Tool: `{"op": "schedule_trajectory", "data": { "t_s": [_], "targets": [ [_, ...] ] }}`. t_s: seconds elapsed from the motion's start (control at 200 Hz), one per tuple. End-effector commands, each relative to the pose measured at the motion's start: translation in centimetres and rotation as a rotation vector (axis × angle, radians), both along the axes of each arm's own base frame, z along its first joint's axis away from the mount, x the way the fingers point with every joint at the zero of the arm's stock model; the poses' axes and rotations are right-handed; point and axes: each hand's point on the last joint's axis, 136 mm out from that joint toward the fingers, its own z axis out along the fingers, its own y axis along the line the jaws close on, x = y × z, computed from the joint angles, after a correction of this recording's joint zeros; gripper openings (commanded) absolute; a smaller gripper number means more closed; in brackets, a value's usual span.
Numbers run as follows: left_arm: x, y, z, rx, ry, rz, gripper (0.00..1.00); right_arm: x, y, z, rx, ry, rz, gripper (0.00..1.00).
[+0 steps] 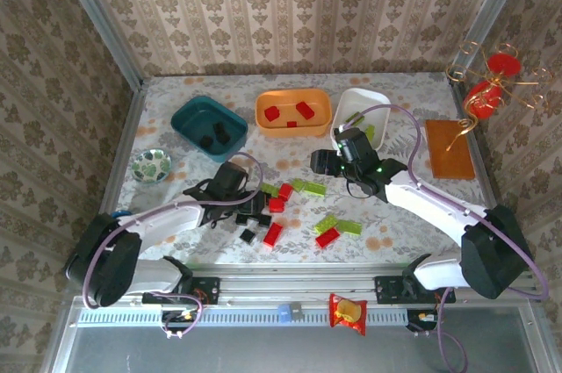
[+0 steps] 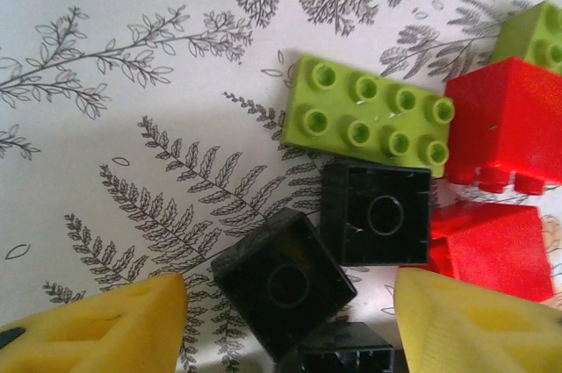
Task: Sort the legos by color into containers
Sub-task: Pick up the lego from the center of the table.
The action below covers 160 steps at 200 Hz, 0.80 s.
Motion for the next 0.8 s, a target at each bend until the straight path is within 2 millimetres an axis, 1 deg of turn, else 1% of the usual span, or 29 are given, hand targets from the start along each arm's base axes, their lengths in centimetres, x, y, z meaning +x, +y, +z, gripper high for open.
{"op": "schedule_trajectory", "data": {
  "t_s": [0.0, 0.125, 0.26, 0.3, 0.33, 0.41, 0.445, 0.485, 0.55, 0.67, 0.795],
  "targets": [
    [-0.2, 0.1, -1.0, 0.002, 0.019, -0.003, 0.59, 0.2, -0.1, 0.2, 0.001, -0.001, -0.024, 0.76],
    [-0.1, 1.7, -1.4, 0.041, 0.027, 0.054, 0.48, 0.3, -0.1, 0.3, -0.002, -0.001, -0.026, 0.76],
    [0.2, 3.7, -1.4, 0.066, 0.027, 0.118, 0.41, 0.3, 0.0, 0.1, 0.0, 0.003, -0.026, 0.76],
    [0.3, 4.2, -1.5, 0.068, 0.032, 0.131, 0.41, 0.3, 0.0, 0.1, 0.003, 0.005, -0.025, 0.76],
    [0.4, 4.2, -1.4, 0.059, 0.032, 0.132, 0.45, 0.4, 0.1, 0.0, 0.004, 0.007, -0.024, 0.76],
    [0.6, 3.9, -1.2, 0.039, 0.023, 0.124, 0.58, 0.5, 0.2, 0.0, 0.005, 0.009, -0.025, 0.76],
    [0.7, 3.7, -1.0, 0.029, 0.019, 0.12, 0.61, 0.5, 0.2, -0.1, 0.005, 0.01, -0.024, 0.76],
    [0.9, 3.5, -1.0, 0.022, 0.014, 0.119, 0.62, 0.5, 0.2, -0.1, 0.006, 0.012, -0.023, 0.76],
    [1.2, 3.3, -0.9, 0.02, 0.006, 0.117, 0.62, 0.5, 0.2, -0.1, 0.007, 0.014, -0.025, 0.76],
    [1.6, 2.9, -1.1, 0.038, 0.0, 0.102, 0.59, 0.5, 0.2, -0.2, 0.006, 0.016, -0.025, 0.76],
    [1.6, 3.0, -1.7, 0.08, 0.011, 0.1, 0.49, 0.4, 0.2, -0.2, 0.003, 0.02, -0.027, 0.76]
  ]
}}
